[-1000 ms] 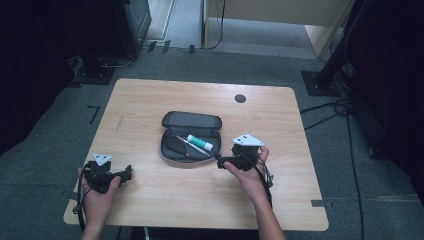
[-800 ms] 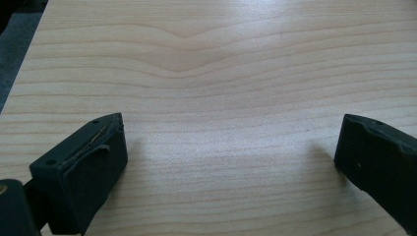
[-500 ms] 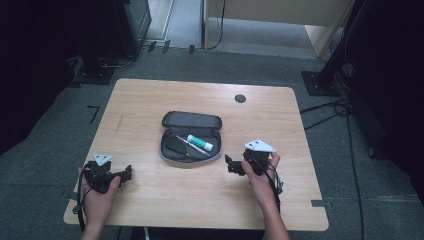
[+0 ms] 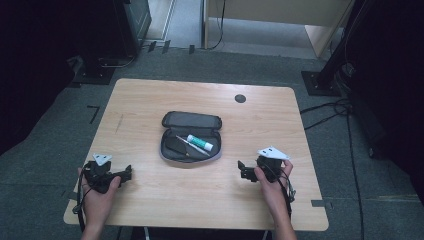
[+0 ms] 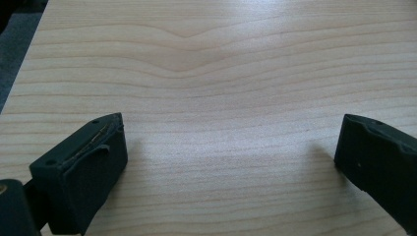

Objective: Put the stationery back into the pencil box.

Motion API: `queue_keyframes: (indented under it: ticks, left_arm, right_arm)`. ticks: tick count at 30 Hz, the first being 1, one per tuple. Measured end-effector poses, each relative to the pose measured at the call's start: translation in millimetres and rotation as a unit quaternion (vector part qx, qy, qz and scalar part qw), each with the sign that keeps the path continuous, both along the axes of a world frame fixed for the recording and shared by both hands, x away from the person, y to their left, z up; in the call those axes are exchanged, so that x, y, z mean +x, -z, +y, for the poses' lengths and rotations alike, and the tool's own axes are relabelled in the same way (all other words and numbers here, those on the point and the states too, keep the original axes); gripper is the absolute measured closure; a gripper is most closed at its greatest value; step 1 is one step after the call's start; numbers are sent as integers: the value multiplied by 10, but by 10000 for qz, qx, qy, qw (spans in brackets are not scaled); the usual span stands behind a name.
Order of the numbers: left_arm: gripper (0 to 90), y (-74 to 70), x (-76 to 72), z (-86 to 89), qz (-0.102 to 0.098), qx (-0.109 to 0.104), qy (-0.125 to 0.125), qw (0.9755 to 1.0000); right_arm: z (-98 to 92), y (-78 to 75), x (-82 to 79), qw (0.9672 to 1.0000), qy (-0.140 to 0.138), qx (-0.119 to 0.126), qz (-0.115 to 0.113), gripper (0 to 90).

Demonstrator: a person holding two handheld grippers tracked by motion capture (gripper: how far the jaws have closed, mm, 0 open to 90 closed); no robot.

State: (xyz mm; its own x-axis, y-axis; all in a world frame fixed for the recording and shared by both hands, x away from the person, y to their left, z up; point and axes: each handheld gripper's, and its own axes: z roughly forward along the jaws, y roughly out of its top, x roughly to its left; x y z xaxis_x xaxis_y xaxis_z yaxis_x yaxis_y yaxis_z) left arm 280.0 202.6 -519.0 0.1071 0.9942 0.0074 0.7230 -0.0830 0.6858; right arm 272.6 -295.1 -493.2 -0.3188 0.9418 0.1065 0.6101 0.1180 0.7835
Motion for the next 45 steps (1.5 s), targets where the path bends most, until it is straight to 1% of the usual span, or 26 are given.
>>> queue_keyframes:
  ticks: [8, 12, 15, 19, 23, 27, 29, 32, 34, 37, 39, 41, 43, 45]
  left_arm:
    - [0, 0, 0, 0, -1, -1, -1, 10000]
    - [0, 0, 0, 0, -3, -1, 0, 10000]
    - [0, 0, 0, 0, -2, 0, 0, 10000]
    - [0, 0, 0, 0, 0, 1, 0, 10000]
    - [0, 0, 0, 0, -1, 1, 0, 10000]
    - [0, 0, 0, 0, 0, 0, -1, 10000]
    - [0, 0, 0, 0, -1, 0, 0, 10000]
    - [0, 1, 0, 0, -2, -1, -2, 10000]
    - [0, 1, 0, 0, -3, 0, -1, 10000]
    - [0, 0, 0, 0, -1, 1, 0, 10000]
    - [0, 0, 0, 0, -2, 0, -1, 10000]
    - [0, 0, 0, 0, -1, 0, 0, 10000]
    - [0, 0, 0, 0, -2, 1, 0, 10000]
    - [0, 1, 0, 0, -2, 0, 0, 10000]
  right_arm:
    - [-216, 117, -115, 9996, 247, -4, 112, 0]
    - [-330, 183, -168, 9991, 384, -56, 177, 0]
    - [-410, 228, -208, 9985, 502, -22, 229, 0]
    - [-511, 271, -268, 9977, 618, -53, 283, 0]
    - [-614, 285, -327, 9968, 727, -12, 324, 0]
    - [-720, 300, -376, 9955, 859, -125, 378, 0]
    - [-760, 304, -403, 9949, 920, -102, 400, 0]
    - [-839, 315, -436, 9935, 1036, -190, 443, 0]
    - [-886, 318, -459, 9926, 1103, -179, 470, 0]
    - [-949, 319, -489, 9912, 1203, -242, 503, 0]
    - [-996, 321, -514, 9909, 1235, -228, 488, 0]
    - [-1027, 326, -541, 9899, 1293, -309, 491, 0]
    - [-1058, 335, -563, 9887, 1316, -512, 502, 0]
    - [-1089, 334, -581, 9887, 1321, -485, 518, 0]
